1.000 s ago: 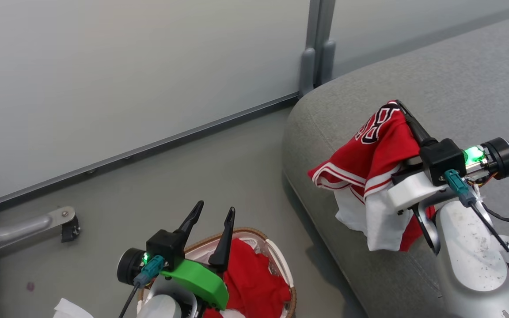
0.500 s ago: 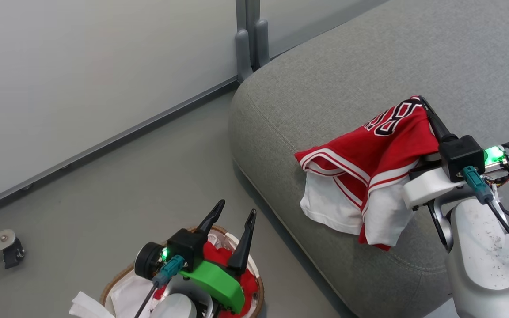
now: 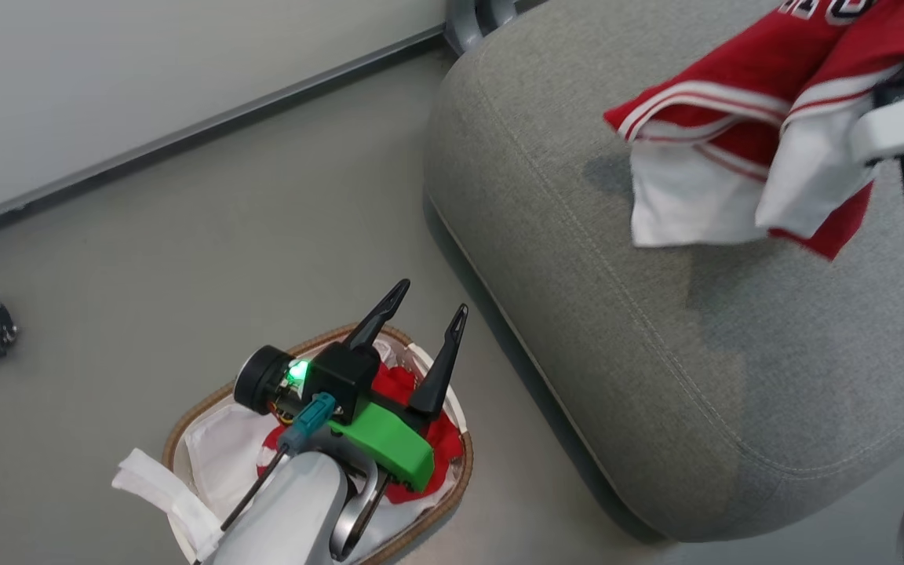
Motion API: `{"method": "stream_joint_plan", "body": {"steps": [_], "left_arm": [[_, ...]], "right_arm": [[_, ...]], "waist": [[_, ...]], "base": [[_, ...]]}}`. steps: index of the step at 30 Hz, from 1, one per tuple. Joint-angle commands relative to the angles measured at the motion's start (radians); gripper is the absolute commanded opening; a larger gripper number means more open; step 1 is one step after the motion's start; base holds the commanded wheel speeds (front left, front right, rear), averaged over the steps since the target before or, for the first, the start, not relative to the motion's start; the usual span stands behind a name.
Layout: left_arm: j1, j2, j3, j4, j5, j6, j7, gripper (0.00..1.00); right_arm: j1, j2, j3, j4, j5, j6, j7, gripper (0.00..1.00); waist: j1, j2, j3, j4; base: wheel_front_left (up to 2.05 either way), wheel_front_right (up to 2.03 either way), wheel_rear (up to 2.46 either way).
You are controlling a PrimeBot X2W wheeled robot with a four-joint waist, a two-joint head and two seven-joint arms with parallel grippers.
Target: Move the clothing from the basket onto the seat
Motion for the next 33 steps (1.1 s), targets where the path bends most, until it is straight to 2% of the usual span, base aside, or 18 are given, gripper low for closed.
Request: {"method": "stream_joint_plan", "body": {"steps": [1, 8, 14, 21, 31, 33], "left_arm": [[-0.032, 0.013, -0.003, -0.01, 0.012, -0.003, -0.002, 1.0], [-0.104, 0.038, -0.011, -0.048, 0.029, -0.003, -0.002, 1.0], [-0.128, 0.059, 0.009, -0.076, 0.046, -0.003, -0.002, 1.0], [-0.135, 0.059, 0.042, -0.087, 0.066, -0.001, -0.002, 1.0], [-0.135, 0.049, 0.072, -0.073, 0.08, -0.001, -0.002, 1.0], [-0.135, 0.048, 0.076, -0.07, 0.081, -0.002, -0.002, 1.0]], "right_arm": [[-0.059, -0.025, -0.017, 0.016, -0.008, -0.001, -0.001, 0.0], [-0.307, -0.119, -0.117, 0.098, -0.042, -0.001, -0.001, 0.0], [-0.404, -0.114, -0.181, 0.179, -0.085, -0.001, -0.001, 0.0], [-0.338, -0.092, -0.224, 0.275, -0.143, -0.001, -0.001, 0.0], [-0.219, -0.065, -0.255, 0.339, -0.168, -0.001, -0.001, 0.0], [-0.2, -0.061, -0.258, 0.336, -0.168, -0.001, -0.001, 0.19]], "waist": [[0.0, -0.0001, 0.143, 0.094], [0.0, -0.0001, 0.283, 0.157], [0.0, -0.0001, 0.378, 0.174], [0.0, -0.0001, 0.433, 0.182], [0.0, -0.0001, 0.438, 0.17], [0.0, -0.0001, 0.434, 0.168]], "base": [[0.0, 0.0, 0.0], [0.0, 0.0, 0.0], [0.0, 0.0, 0.0], [0.0, 0.0, 0.0], [0.0, 0.0, 0.0], [0.0, 0.0, 0.0]]}}
